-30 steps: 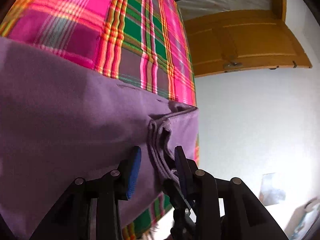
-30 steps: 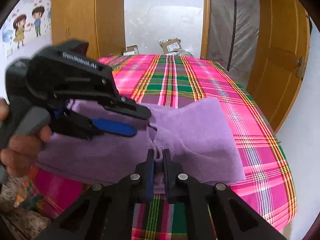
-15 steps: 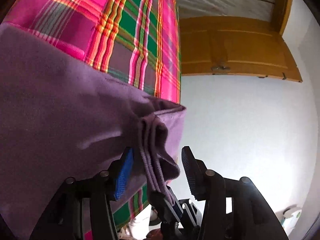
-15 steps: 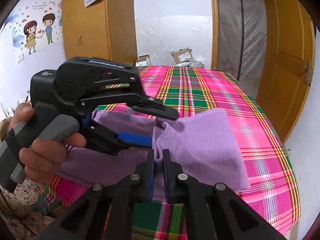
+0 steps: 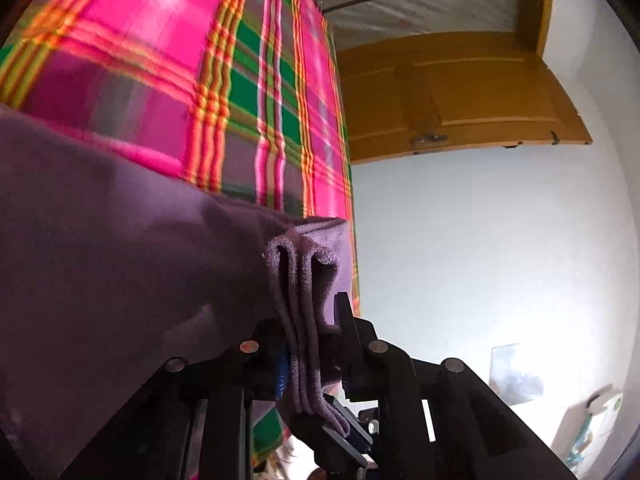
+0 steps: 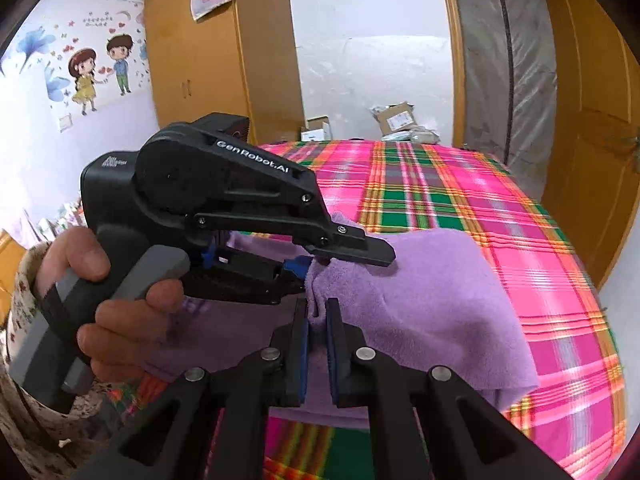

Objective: Fold clothes

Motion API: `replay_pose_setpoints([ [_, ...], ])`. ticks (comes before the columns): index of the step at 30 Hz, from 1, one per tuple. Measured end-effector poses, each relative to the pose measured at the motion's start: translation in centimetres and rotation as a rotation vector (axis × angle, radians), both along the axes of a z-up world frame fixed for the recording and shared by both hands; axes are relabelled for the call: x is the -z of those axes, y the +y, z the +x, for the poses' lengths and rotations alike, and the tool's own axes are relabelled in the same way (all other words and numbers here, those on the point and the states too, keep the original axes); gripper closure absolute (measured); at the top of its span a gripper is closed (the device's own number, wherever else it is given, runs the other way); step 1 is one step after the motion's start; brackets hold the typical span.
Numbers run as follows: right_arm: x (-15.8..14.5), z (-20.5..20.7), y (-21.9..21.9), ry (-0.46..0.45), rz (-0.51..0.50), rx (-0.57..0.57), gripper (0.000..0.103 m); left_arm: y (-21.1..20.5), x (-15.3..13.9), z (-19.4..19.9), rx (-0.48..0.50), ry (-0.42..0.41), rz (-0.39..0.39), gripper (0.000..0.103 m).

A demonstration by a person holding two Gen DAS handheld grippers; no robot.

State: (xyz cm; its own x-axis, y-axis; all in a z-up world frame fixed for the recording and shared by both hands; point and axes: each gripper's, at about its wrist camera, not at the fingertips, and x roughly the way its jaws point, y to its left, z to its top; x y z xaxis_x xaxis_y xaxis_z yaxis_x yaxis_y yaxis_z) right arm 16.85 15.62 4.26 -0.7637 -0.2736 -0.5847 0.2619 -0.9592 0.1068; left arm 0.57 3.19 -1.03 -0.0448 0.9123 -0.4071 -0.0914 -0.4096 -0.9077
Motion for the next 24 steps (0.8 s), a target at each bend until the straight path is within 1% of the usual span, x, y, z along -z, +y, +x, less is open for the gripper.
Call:
replay_pose_setpoints([
  [1,0.0,0.0,-0.3,-0.003,-0.009,-0.009,0.095,-0.4,0.0,0.0,-0.004,0.003,-0.010,0.090],
  [6,0.3,-0.4,-1.1,-0.012,-0.032,-0.043,0.095,-1.8,0.1,0.1,-0.026,0.006,-0.038,0.090],
  [9,0.8,-0.6,-1.5,-0.038,-0.054,-0.058,0.095,-2.6,0.5,0.1,-0.033,0.018,-0.086,0.090],
  [11,1.7,-1.0,-1.9,-0.067,-0.055,-0.066,0.095,-2.9,1.0,-0.1,-0.043,0.002,-0.107,0.090],
  [12,2.0,-1.4,-1.9,-0.086,-0.056,-0.074,0.093,-3.0,1.2,-0.2,-0.050,0.001,-0.117,0.090],
  [14,2.5,-1.5,-1.8,-0.121,-0.054,-0.095,0.093,-3.2,1.4,-0.1,-0.052,-0.002,-0.130,0.090],
  [16,2.3,-1.0,-1.2,-0.110,-0.034,-0.095,0.093,-3.4,1.5,0.0,-0.050,-0.004,-0.141,0.090],
  [18,1.7,-0.3,0.2,-0.083,-0.031,-0.065,0.093,-3.7,1.4,0.2,-0.052,-0.009,-0.136,0.090],
  [21,0.6,0.5,3.7,-0.054,-0.063,0.012,0.093,-4.4,0.8,0.4,-0.073,-0.001,-0.106,0.090],
  [23,0.3,1.5,5.8,-0.034,-0.060,0.094,0.089,-4.8,0.3,0.5,-0.088,0.012,-0.083,0.090],
  [24,0.2,1.9,7.0,-0.024,-0.054,0.137,0.082,-5.0,0.1,0.5,-0.095,0.017,-0.072,0.090],
])
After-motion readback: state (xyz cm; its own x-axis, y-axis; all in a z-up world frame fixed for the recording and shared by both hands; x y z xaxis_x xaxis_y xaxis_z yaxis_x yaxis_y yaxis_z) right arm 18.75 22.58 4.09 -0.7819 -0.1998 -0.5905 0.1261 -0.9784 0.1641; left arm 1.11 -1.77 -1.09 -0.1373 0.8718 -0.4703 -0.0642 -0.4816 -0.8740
